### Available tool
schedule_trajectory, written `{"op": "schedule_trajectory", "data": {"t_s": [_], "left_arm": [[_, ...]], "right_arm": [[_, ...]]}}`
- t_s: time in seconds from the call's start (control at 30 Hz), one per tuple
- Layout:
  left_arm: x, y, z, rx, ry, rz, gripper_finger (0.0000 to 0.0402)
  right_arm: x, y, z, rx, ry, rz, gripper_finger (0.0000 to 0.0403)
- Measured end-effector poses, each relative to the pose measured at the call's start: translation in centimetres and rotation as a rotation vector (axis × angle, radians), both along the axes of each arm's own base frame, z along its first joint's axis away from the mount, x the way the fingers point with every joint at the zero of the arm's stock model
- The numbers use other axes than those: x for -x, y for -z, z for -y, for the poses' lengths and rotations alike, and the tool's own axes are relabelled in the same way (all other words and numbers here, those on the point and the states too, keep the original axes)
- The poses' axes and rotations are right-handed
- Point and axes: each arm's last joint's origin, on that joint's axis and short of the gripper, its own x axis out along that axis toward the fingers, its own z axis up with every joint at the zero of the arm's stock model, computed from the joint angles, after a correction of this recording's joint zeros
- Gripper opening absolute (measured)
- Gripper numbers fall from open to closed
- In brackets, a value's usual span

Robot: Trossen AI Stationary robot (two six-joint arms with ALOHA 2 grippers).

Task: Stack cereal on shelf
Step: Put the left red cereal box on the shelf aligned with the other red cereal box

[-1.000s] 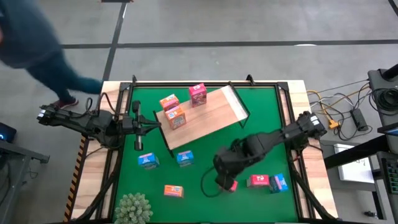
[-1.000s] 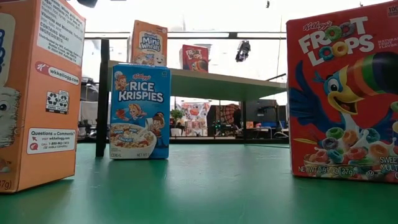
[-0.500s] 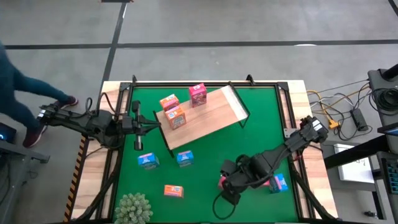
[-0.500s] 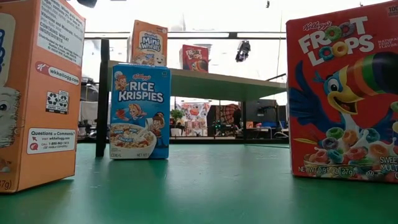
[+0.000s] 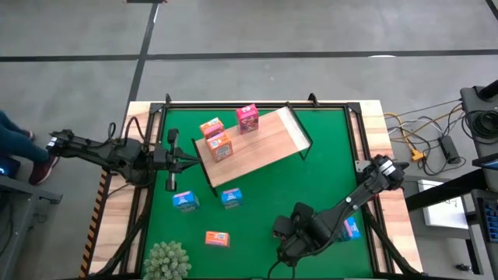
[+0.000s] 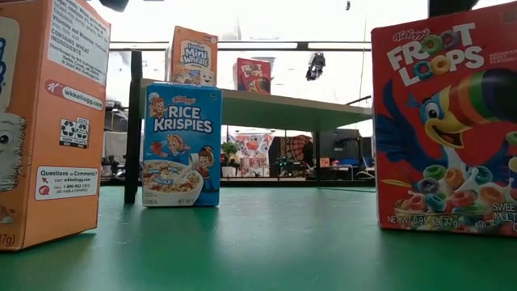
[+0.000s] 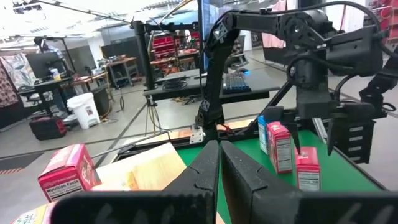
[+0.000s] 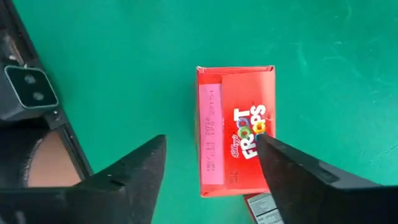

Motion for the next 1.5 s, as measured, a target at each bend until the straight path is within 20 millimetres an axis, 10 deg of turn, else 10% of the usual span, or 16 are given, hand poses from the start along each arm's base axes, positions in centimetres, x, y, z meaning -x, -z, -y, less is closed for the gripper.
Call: {"op": "schedule_trajectory", "data": {"t_s": [0.87,1.5], "left_arm": [[0.0,0.0,0.0,-0.008,-0.001,0.000,0.0000],[0.0,-0.1,0.0,-0.023,0.002,0.009,0.0000]], "right_arm": [[0.0,-0.7,0.5,0.109,-0.021,0.041,0.0270],[0.1,2.2,0.5,0.111,-0.018,0.030,0.0238]]}}
